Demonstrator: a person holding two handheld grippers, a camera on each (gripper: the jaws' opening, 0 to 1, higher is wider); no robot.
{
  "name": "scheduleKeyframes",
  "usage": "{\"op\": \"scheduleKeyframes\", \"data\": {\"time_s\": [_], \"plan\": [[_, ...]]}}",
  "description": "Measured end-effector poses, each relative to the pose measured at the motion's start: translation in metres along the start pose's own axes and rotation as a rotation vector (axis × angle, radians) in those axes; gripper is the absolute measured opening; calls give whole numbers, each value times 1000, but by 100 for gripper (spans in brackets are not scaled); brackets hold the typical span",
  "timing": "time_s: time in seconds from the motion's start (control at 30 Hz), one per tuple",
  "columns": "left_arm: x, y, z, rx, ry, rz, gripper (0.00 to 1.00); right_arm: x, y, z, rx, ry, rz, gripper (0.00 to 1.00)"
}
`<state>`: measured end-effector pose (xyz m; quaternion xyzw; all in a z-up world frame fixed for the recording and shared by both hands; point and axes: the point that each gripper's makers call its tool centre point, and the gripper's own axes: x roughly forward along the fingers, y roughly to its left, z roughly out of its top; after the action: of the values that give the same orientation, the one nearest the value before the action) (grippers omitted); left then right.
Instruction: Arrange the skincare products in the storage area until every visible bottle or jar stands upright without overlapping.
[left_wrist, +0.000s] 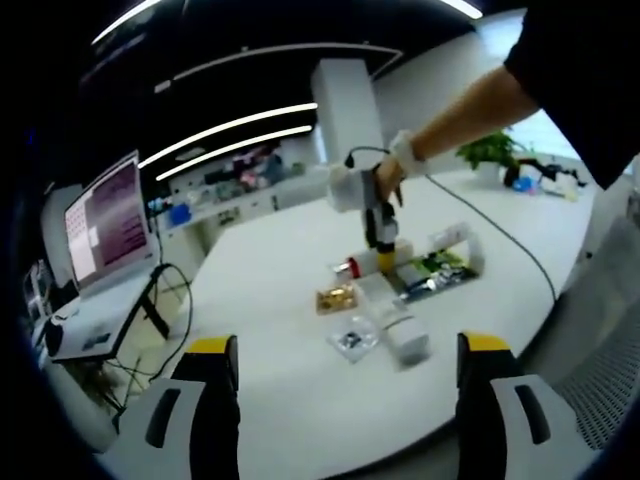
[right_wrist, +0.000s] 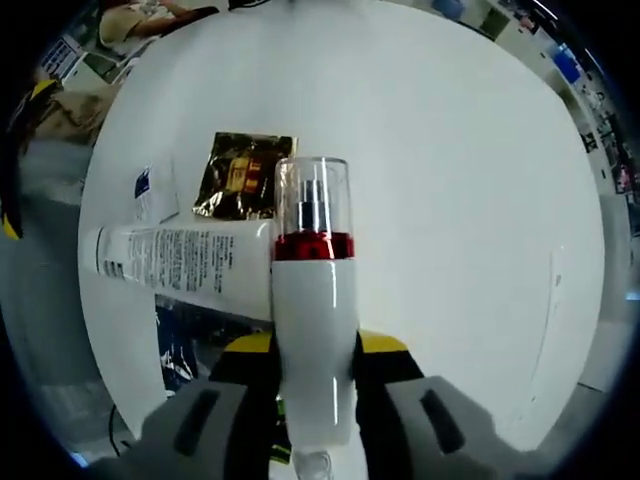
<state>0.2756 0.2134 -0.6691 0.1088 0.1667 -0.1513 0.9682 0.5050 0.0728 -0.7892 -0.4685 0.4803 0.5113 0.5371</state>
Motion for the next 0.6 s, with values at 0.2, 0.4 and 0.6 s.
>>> {"op": "scheduleKeyframes", "data": {"time_s": [0.2,0.4,0.6], "plan": [[0,1,2,-9,-14,4,93,-1,0,-2,41,-17,-25,28],[1,1,3,-16,-19,1,97,-2,3,-7,166,-30,-16,28],[1,3,5,-18,-27,5,97,-5,9,-9,398,-110,66,28]]}}
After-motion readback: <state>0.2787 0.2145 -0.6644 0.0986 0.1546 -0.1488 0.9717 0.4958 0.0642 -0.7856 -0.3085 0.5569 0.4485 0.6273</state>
